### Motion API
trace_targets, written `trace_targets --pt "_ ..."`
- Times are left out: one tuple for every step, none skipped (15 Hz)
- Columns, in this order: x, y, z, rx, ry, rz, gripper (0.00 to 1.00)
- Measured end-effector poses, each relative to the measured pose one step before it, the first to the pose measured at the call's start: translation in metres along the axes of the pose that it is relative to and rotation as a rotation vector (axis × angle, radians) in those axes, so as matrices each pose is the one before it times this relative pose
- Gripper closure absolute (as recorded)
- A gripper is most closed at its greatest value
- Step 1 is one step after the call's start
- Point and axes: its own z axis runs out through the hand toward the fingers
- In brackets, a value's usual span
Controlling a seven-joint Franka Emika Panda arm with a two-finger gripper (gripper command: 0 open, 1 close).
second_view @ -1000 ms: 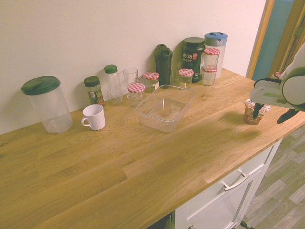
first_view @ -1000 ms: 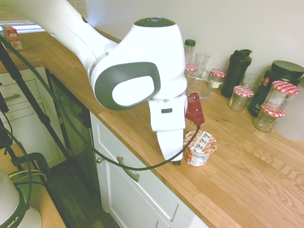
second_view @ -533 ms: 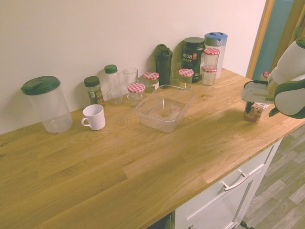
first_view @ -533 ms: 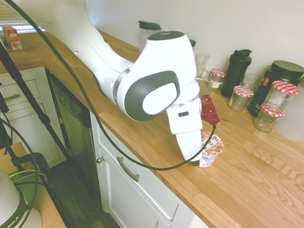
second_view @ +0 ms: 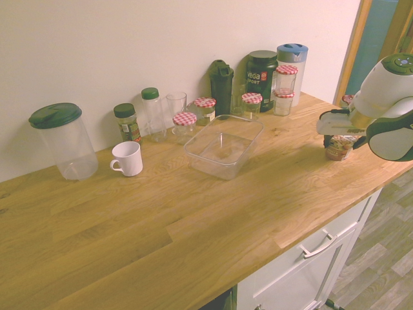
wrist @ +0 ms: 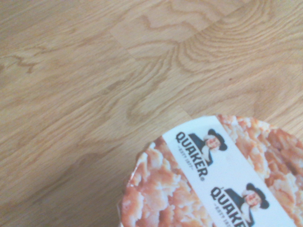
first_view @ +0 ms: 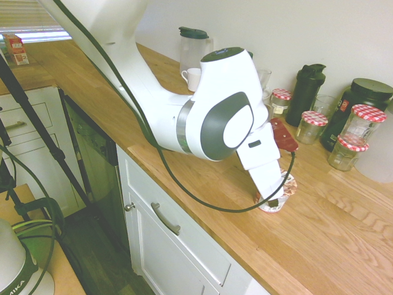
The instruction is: Put the cereal into the container
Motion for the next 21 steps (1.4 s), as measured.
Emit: trace_targets --pt "-0.00052 -0.00031 0.00008 0.00092 0.00890 -0.00829 1.00" --pt "-0.00026 -0.00054 0.00005 -0.00074 0.00966 -0.00709 1.00" --pt "0.00007 -0.00083 0.00006 -0.00034 0.00857 -0.00328 1.00" --pt "-0.00047 -0.00059 0.00010 0.00066 0.00362 -0.00285 1.00" --pt "-0.00046 0.00003 0.00033 -0.00044 0.00099 -0.00179 1.00" --pt "-0.00045 0.00022 0.00019 -0.00117 0.00141 -0.00175 1.00" --pt "-0.00036 0.00014 0.00015 -0.00058 0.00086 0.00067 1.00" --pt "-0.00013 0.00004 0.00007 -0.00005 0.00026 -0.00048 1.00" --pt "-0.00013 0.00006 0.00011 -0.00018 0.00007 -0.00041 1.00" --pt "-0.00007 0.00002 0.00008 -0.00003 -0.00003 -0.00041 1.00" --pt "-0.00012 -0.00033 -0.00021 0.00251 -0.00042 -0.00029 1.00" --pt "-0.00040 -0.00056 -0.00039 0.00534 -0.00130 -0.00049 1.00" --pt "-0.00034 -0.00069 -0.00053 0.00554 -0.00108 -0.00049 1.00" --pt "-0.00046 -0.00080 -0.00062 0.00495 -0.00085 -0.00089 1.00" --pt "-0.00078 -0.00076 -0.00050 0.00314 -0.00085 -0.00165 1.00" --pt "-0.00100 -0.00107 -0.00093 0.00401 -0.00054 -0.00246 1.00" --pt "-0.00158 -0.00253 -0.00308 0.00889 0.00096 -0.00458 1.00" --pt "-0.00227 -0.00375 -0.00592 0.01235 0.00365 -0.00608 1.00" --pt "-0.00407 -0.00566 -0.01017 0.01751 0.00703 -0.00760 1.00" --pt "-0.00641 -0.00810 -0.01513 0.01861 0.01207 -0.00944 1.00" --pt "-0.00842 -0.00854 -0.01783 0.01454 0.01466 -0.00704 1.00"
